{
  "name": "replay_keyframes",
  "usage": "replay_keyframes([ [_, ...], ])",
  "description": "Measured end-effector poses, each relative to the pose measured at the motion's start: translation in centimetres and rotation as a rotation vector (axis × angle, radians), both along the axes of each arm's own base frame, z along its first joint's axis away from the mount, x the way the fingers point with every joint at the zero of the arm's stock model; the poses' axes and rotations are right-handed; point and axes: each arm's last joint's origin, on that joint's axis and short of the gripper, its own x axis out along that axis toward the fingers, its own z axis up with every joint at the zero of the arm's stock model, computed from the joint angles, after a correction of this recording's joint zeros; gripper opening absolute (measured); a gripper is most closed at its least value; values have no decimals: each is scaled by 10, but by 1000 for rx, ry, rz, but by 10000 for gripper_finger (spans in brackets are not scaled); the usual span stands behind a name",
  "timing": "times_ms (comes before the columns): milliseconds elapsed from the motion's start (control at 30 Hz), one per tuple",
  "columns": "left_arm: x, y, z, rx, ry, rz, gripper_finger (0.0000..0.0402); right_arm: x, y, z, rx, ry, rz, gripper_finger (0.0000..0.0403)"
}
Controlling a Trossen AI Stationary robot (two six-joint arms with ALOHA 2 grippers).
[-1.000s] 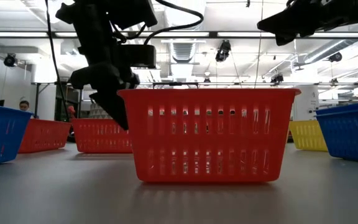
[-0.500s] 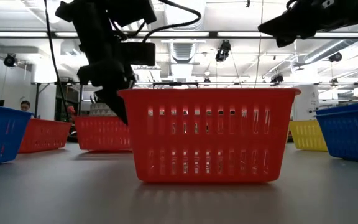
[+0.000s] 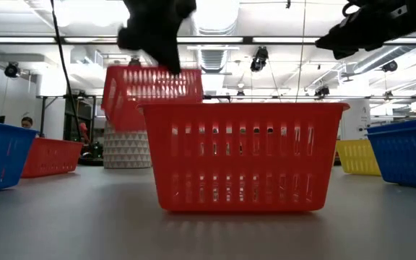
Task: Stack baskets by color
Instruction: Stack the top right red bin on top of the top left red bin
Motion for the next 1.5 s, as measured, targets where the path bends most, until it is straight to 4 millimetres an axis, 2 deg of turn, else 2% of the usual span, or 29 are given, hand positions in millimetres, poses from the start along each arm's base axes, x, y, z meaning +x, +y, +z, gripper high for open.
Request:
replay_keyframes([
  [167,-14,0,34,-19,5,225,1,-5,0,0,0,-3,0,9],
  [400,-50,3,40,-7,213,527,0,-6,-1,-3,-11,-1,3,9],
  [567,-54,3,27,-7,221,602,0,-6,-1,-5,-18,3,4,9],
  [1067,-73,15,-34,-1,439,791,0,-6,-1,-5,-35,4,9,9],
  [1333,-77,33,-44,42,445,874,0,-6,-1,-5,-36,4,9,9],
  [1500,-84,45,-56,59,500,930,0,-6,-1,-5,-36,4,9,9],
])
